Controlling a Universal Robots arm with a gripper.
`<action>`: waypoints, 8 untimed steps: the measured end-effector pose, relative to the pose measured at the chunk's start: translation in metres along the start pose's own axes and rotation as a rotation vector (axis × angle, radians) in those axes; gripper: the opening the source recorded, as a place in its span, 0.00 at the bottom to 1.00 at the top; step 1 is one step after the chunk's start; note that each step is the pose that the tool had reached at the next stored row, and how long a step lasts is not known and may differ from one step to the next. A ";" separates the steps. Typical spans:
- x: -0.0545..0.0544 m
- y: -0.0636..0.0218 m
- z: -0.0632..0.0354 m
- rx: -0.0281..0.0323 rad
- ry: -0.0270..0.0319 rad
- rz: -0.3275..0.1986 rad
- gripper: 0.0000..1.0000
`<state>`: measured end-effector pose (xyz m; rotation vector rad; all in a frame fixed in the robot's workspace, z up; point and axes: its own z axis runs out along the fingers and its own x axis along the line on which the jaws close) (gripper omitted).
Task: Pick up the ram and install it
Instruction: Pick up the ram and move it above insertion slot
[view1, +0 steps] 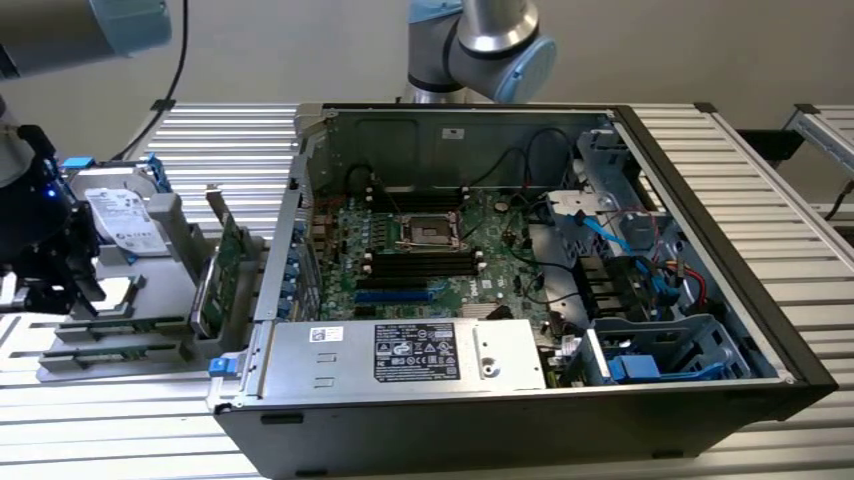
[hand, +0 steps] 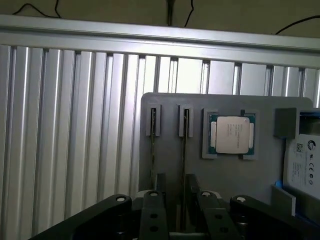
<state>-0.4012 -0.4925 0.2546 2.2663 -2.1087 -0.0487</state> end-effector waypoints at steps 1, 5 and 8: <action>0.001 0.0000 0.0018 0.0000 -0.0001 -0.001 0.30; 0.004 -0.0002 0.0091 -0.0002 0.0005 -0.009 0.30; 0.008 -0.0001 0.0146 0.0000 0.0007 -0.012 0.30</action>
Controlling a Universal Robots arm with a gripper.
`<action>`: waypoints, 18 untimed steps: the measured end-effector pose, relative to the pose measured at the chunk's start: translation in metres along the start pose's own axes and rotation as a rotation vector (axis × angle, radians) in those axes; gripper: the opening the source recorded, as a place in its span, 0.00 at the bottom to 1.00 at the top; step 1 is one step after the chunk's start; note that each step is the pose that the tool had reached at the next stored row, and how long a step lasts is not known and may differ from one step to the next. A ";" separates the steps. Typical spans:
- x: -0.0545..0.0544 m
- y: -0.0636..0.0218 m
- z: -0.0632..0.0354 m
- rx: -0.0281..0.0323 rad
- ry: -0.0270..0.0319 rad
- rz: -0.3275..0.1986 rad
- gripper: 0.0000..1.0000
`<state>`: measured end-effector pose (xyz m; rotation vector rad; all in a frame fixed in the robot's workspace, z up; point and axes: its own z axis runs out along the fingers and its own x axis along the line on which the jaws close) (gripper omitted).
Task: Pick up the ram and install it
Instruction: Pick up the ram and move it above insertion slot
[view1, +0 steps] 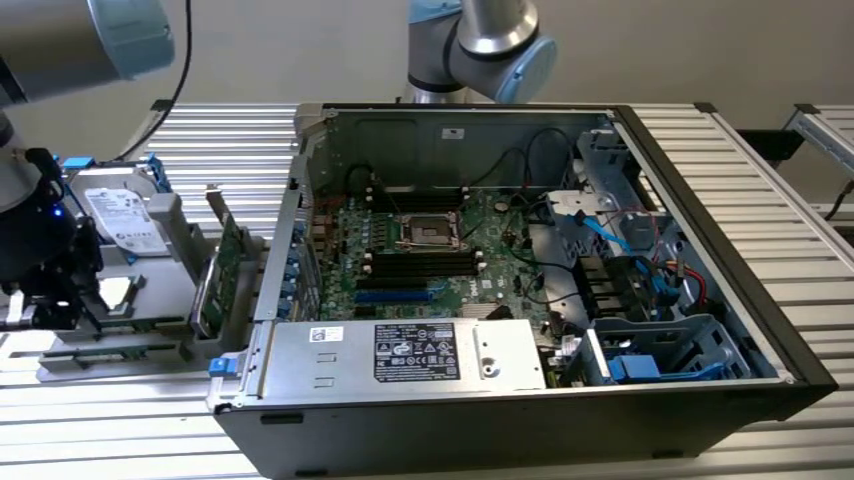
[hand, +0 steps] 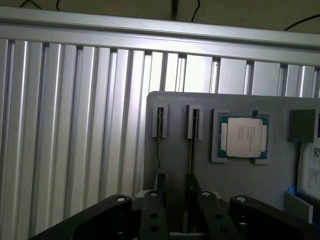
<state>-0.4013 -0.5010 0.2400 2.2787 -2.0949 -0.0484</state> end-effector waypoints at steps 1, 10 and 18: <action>0.003 0.0000 0.0018 0.0001 0.0000 0.000 0.30; 0.009 -0.0051 0.0177 0.0001 0.0000 -0.001 0.30; 0.013 -0.0106 0.0275 0.0000 0.0000 -0.001 0.30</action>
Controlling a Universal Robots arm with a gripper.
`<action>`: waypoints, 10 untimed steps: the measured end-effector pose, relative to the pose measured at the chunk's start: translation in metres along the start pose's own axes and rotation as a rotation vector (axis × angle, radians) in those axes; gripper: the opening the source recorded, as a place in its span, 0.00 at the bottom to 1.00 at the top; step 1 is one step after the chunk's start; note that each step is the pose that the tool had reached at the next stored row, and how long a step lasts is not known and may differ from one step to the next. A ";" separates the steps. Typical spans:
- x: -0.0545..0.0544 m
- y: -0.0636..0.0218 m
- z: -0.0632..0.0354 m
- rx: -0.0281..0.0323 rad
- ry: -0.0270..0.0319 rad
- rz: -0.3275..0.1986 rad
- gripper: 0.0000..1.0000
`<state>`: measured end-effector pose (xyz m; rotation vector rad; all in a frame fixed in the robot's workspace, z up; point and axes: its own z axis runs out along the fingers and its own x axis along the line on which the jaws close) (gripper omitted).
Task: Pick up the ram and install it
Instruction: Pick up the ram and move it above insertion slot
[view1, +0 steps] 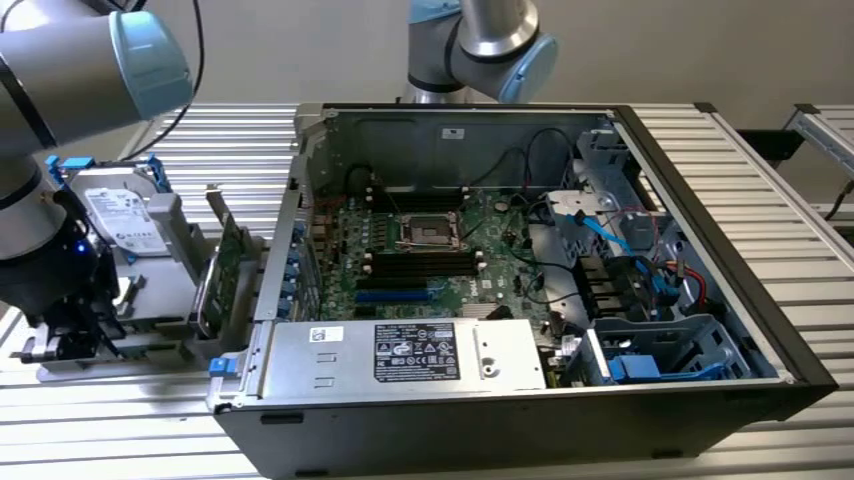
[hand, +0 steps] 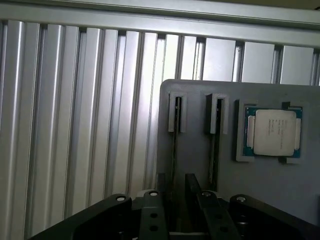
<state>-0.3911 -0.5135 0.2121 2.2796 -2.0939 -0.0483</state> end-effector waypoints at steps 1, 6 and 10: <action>0.000 -0.0007 0.0011 -0.0001 0.0001 0.000 0.30; 0.001 -0.0028 0.0084 0.0000 -0.0001 0.000 0.30; 0.001 -0.0037 0.0135 -0.0001 0.0000 0.000 0.30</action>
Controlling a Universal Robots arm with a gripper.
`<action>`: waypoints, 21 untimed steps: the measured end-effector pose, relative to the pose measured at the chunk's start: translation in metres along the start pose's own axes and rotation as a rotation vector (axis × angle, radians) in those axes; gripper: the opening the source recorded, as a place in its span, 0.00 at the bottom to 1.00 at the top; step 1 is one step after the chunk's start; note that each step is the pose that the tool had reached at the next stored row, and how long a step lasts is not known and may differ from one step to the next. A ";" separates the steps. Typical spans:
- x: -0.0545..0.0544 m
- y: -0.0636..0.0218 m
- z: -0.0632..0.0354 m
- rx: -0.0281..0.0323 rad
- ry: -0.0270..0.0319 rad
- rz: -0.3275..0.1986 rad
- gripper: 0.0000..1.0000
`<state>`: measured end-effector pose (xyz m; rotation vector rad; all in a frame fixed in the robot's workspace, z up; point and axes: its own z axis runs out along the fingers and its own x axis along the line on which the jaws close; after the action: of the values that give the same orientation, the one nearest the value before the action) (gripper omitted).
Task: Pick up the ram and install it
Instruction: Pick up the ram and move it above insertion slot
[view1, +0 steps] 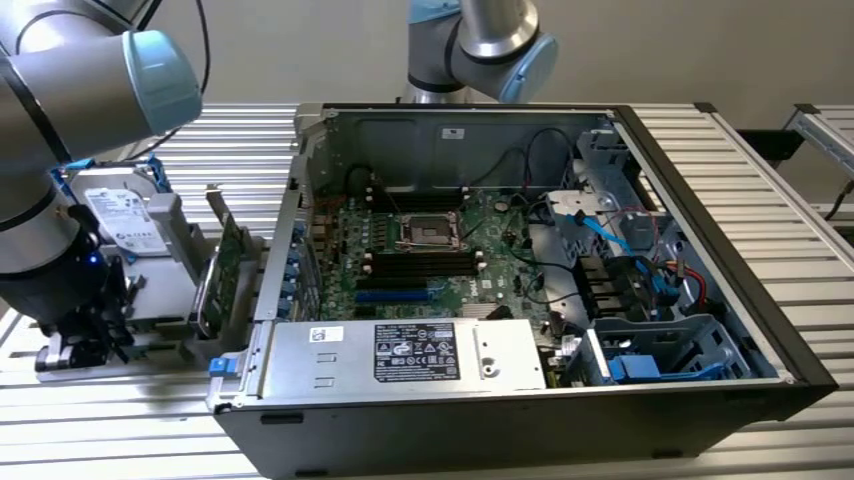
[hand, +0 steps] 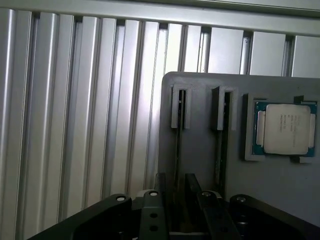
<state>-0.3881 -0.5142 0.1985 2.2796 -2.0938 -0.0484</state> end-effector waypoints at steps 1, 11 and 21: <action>0.000 -0.0003 0.0008 0.0000 0.0000 0.000 0.30; -0.001 -0.0012 0.0026 0.0001 -0.0003 0.003 0.30; -0.003 -0.0014 0.0026 0.0000 -0.0004 0.008 0.22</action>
<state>-0.3870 -0.5115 0.1958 2.2718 -2.1024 -0.0486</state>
